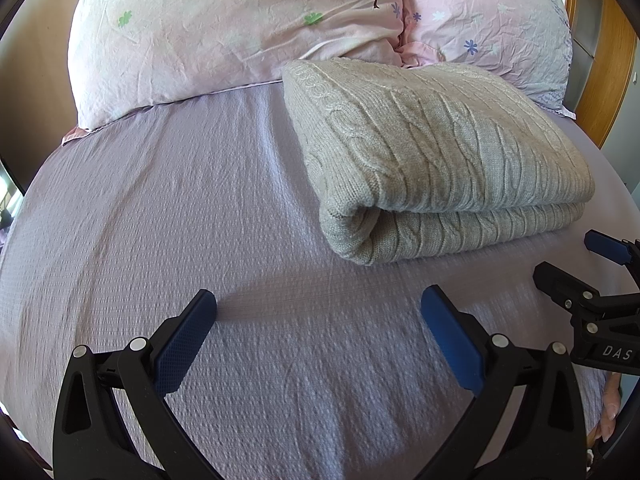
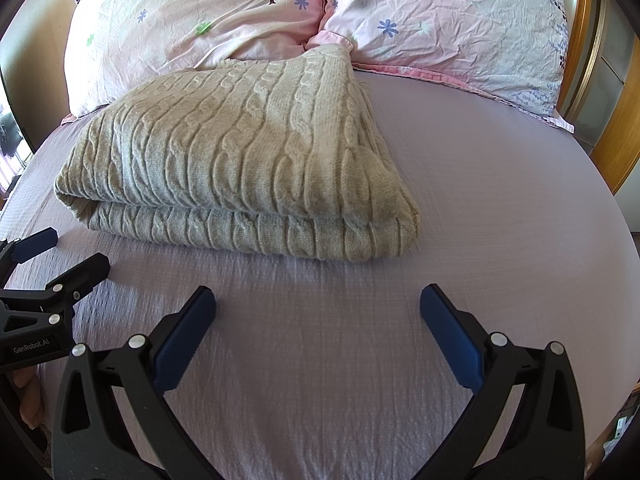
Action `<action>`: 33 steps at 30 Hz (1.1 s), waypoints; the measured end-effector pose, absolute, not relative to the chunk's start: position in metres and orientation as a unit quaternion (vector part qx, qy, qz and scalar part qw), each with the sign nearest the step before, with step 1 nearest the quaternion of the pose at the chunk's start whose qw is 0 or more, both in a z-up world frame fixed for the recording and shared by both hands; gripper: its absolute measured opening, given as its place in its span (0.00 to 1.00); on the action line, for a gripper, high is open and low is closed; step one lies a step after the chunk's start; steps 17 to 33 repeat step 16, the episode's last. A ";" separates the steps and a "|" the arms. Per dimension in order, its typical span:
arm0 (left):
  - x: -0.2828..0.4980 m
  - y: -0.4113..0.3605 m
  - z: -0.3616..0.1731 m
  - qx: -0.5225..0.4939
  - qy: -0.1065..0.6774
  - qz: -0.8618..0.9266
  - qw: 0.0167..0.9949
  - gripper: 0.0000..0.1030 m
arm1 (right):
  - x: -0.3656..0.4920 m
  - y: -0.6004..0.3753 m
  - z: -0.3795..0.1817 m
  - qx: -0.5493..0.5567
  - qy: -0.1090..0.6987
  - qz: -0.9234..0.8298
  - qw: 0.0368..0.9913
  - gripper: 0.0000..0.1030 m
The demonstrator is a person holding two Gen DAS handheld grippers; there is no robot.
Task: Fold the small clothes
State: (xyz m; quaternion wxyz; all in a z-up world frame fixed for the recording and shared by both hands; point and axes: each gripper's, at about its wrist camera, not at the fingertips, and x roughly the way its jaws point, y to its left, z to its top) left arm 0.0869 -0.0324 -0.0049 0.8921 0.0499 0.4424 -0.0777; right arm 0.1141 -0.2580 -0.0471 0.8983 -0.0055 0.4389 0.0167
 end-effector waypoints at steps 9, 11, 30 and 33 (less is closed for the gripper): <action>0.087 -0.033 -0.004 0.050 0.442 -0.076 0.892 0.99 | 0.114 -0.258 -0.047 -0.005 0.439 0.016 0.898 0.98; 0.087 -0.033 -0.004 0.050 0.442 -0.076 0.892 0.99 | 0.114 -0.258 -0.047 -0.005 0.439 0.016 0.898 0.98; 0.087 -0.033 -0.004 0.050 0.442 -0.076 0.892 0.99 | 0.114 -0.258 -0.047 -0.005 0.439 0.016 0.898 0.98; 0.087 -0.033 -0.004 0.050 0.442 -0.076 0.892 0.99 | 0.114 -0.258 -0.047 -0.005 0.439 0.016 0.898 0.98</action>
